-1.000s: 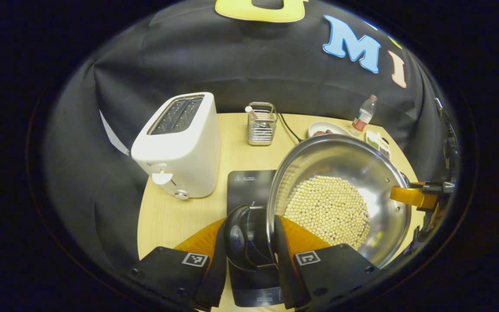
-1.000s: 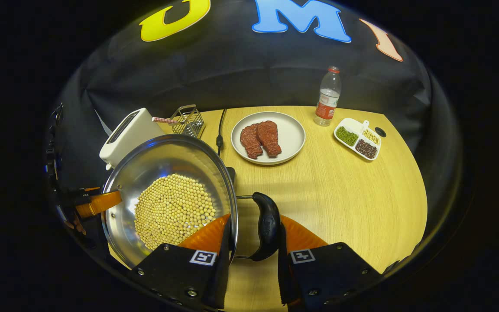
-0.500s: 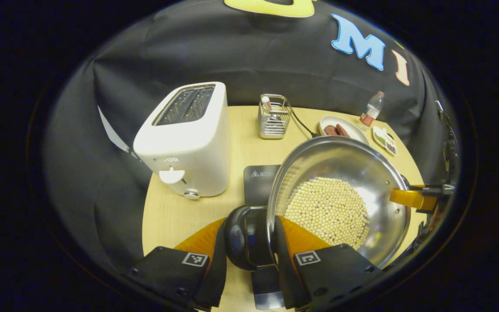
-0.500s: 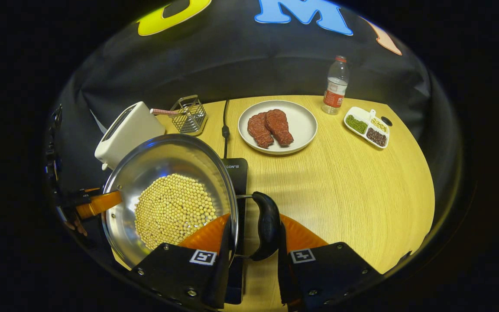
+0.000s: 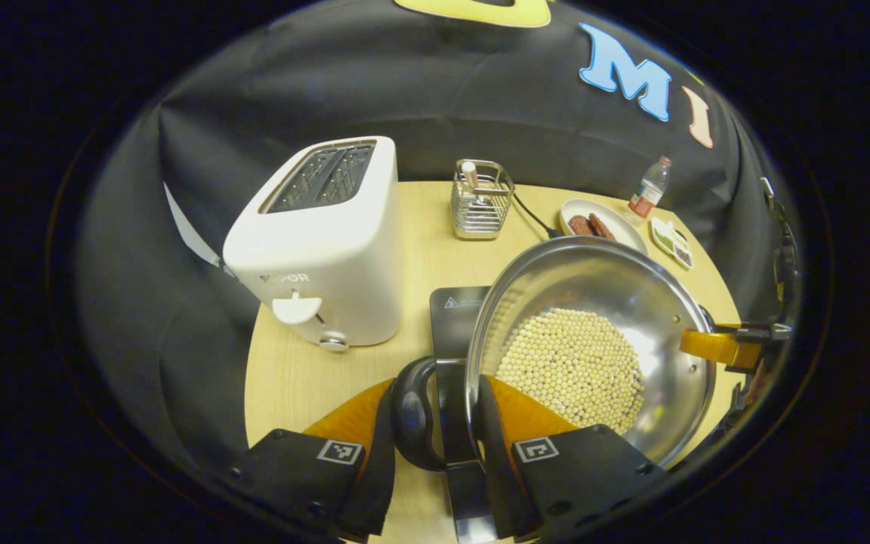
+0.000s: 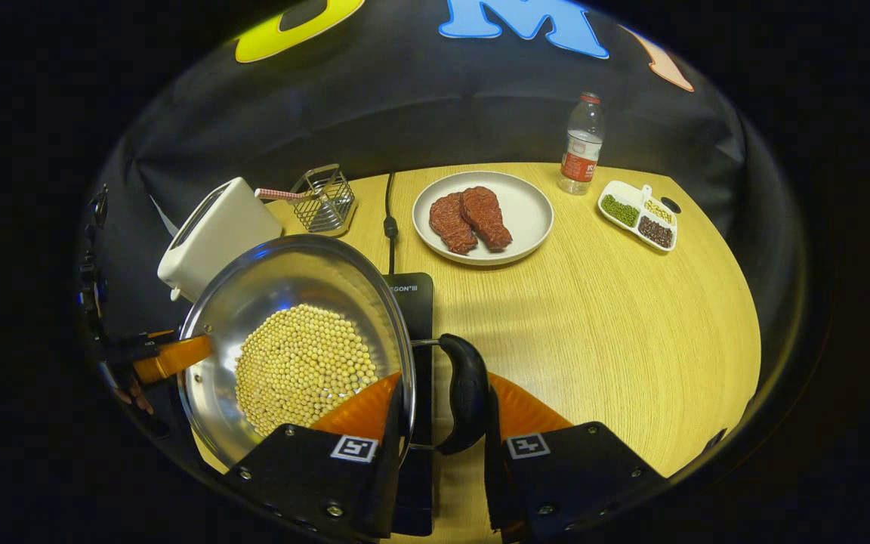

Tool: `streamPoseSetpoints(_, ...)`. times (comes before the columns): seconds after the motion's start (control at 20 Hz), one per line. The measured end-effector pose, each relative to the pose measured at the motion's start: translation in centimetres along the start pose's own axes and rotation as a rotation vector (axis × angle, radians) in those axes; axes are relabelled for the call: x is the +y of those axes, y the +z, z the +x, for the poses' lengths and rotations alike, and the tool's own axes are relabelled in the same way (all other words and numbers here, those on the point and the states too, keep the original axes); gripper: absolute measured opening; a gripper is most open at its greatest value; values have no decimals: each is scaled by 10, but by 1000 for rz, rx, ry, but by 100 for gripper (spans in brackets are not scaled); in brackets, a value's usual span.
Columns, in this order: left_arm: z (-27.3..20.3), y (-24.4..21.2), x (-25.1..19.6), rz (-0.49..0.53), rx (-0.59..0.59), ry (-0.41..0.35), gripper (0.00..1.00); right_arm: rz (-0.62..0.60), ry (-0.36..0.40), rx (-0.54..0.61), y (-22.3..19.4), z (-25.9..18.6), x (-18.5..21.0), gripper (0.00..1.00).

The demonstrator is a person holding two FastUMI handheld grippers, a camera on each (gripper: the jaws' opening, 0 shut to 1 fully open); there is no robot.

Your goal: First push the handle of the pot to place it horizontally, then grasp the pot with both hands and set it on the induction cooktop.

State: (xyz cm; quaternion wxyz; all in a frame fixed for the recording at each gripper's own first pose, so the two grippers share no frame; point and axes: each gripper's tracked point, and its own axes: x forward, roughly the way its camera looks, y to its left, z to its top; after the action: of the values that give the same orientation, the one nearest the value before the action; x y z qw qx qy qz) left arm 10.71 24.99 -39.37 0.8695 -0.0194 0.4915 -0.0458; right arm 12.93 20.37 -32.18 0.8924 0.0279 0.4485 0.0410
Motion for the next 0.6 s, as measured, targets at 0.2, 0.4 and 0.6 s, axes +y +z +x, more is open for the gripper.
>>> streamPoseSetpoints(0.2, -6, 2, 3, -40, -37, 10, 64, 17, 29, -26, 4, 4, 2, 49)
streamPoseSetpoints(0.4, -30, 18, 11, -157, -157, 28, 87, 34, 48, -98, 20, -10, -1, 68)
streamPoseSetpoints(0.6, -74, 45, 13, -189, -299, 72, 95, 10, 58, -224, 49, -44, -11, 88)
